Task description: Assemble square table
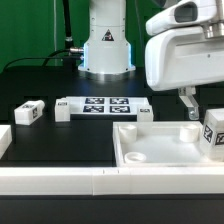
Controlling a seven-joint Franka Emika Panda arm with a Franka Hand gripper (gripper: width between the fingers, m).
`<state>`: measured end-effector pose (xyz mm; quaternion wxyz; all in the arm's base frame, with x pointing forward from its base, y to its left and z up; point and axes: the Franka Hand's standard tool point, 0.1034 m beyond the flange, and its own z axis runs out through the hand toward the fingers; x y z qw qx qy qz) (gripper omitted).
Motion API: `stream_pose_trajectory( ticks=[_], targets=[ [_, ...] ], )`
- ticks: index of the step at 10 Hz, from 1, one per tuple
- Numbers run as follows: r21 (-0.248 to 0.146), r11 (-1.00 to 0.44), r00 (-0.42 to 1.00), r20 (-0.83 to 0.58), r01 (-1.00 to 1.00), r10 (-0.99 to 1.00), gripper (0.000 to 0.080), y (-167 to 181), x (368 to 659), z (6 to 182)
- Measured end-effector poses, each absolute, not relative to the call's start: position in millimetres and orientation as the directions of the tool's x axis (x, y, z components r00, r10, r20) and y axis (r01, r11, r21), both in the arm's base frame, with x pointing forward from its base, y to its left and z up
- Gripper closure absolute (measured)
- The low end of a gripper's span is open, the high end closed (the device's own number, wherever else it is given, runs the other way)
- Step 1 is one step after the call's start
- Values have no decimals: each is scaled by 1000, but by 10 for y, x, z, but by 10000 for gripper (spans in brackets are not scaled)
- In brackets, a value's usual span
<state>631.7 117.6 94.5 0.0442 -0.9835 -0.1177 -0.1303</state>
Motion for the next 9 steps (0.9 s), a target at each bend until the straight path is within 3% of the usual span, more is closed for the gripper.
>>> stream_pose_trajectory(
  ticks=[5, 9],
  targets=[
    [-108, -962, 962, -75, 252, 261, 150, 1118, 6163, 968],
    [-111, -969, 970, -84, 220, 229, 150, 1115, 6376, 948]
  ],
)
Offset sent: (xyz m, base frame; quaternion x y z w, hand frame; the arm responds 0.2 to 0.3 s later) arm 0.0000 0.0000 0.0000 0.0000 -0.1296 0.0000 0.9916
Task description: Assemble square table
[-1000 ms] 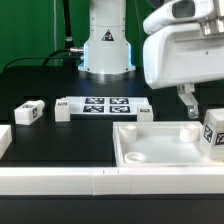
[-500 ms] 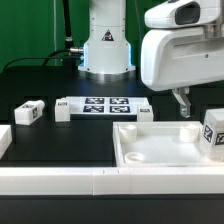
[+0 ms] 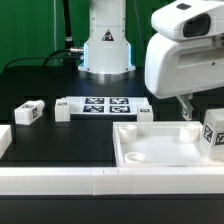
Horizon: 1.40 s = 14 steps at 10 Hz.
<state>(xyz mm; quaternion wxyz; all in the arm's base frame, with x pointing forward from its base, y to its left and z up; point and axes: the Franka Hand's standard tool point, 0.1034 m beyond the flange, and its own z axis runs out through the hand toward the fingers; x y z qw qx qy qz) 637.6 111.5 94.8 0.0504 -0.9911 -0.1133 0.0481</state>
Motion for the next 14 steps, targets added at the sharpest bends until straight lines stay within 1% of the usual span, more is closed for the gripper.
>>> stream_pose_trajectory(
  ticks=[1, 2, 5, 6, 7, 8, 9, 12, 13, 14],
  targets=[
    [-111, -969, 971, -73, 219, 227, 150, 1118, 6458, 942],
    [-111, -970, 972, -65, 219, 227, 150, 1108, 6478, 900],
    [-111, -967, 969, -66, 230, 238, 150, 1101, 6452, 857],
    [-112, -966, 968, -69, 231, 240, 270, 1106, 6439, 846],
    [-112, -966, 968, -68, 231, 240, 407, 1105, 6440, 847],
    [-111, -967, 969, -69, 231, 239, 407, 1100, 6441, 847],
    [-111, -967, 969, -69, 230, 239, 512, 1097, 6441, 846],
    [-111, -969, 971, -70, 220, 228, 512, 1096, 6442, 846],
    [-109, -978, 979, -71, 180, 189, 512, 1097, 6442, 849],
    [-102, -993, 995, -73, 59, 66, 512, 1087, 6424, 845]
  ],
)
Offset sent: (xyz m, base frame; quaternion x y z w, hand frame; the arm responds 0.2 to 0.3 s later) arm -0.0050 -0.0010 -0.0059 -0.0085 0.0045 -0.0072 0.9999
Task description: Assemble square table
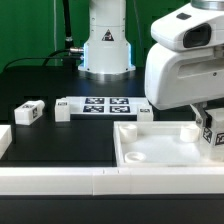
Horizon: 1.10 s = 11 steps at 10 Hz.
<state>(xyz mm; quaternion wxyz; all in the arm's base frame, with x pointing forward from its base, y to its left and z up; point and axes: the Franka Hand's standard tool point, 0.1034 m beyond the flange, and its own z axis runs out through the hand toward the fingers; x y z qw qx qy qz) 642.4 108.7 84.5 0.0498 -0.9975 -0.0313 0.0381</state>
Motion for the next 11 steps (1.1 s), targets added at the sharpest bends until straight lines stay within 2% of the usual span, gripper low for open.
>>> stream_pose_trajectory(
  ticks=[4, 7, 9, 10, 11],
  targets=[
    [-101, -918, 922, -88, -384, -376, 512, 1074, 6309, 839],
    [-74, -733, 736, -107, -676, -668, 512, 1082, 6290, 834],
    [-63, -644, 647, -117, -762, -754, 512, 1081, 6293, 834],
    [-63, -646, 648, -117, -761, -752, 443, 1084, 6291, 832],
    [-69, -697, 699, -112, -714, -706, 443, 1086, 6290, 833]
  ],
)
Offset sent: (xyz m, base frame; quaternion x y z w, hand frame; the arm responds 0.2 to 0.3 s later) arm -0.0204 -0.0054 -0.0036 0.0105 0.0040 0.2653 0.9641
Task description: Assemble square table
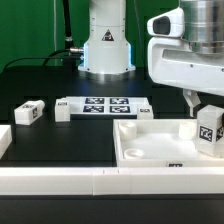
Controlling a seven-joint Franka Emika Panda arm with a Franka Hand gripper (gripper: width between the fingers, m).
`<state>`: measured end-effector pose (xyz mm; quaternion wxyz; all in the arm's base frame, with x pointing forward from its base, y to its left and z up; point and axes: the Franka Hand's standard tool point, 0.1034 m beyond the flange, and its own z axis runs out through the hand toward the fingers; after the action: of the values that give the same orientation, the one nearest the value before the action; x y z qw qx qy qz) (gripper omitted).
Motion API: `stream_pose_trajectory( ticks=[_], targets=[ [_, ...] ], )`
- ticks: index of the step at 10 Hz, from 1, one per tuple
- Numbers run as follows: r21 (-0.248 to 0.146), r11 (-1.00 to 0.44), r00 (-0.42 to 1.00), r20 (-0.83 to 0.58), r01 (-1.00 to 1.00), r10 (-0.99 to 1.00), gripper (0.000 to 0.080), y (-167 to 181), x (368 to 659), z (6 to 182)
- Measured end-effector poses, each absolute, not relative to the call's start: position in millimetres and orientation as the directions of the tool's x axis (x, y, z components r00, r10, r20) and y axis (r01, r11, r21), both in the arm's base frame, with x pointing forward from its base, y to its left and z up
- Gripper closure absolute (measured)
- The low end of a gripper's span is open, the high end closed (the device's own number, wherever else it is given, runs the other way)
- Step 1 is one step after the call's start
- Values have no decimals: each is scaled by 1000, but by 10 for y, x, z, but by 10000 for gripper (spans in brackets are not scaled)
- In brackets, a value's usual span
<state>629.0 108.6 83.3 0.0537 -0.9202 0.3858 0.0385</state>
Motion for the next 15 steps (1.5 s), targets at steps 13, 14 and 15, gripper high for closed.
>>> stream_pose_trajectory(
  ticks=[13, 14, 15],
  targets=[
    [-117, -924, 931, 20, 364, 364, 151, 1121, 6320, 826],
    [-115, -902, 909, 26, 415, 415, 151, 1112, 6321, 826],
    [-115, -903, 910, 26, 414, 414, 151, 1107, 6321, 825]
  ],
)
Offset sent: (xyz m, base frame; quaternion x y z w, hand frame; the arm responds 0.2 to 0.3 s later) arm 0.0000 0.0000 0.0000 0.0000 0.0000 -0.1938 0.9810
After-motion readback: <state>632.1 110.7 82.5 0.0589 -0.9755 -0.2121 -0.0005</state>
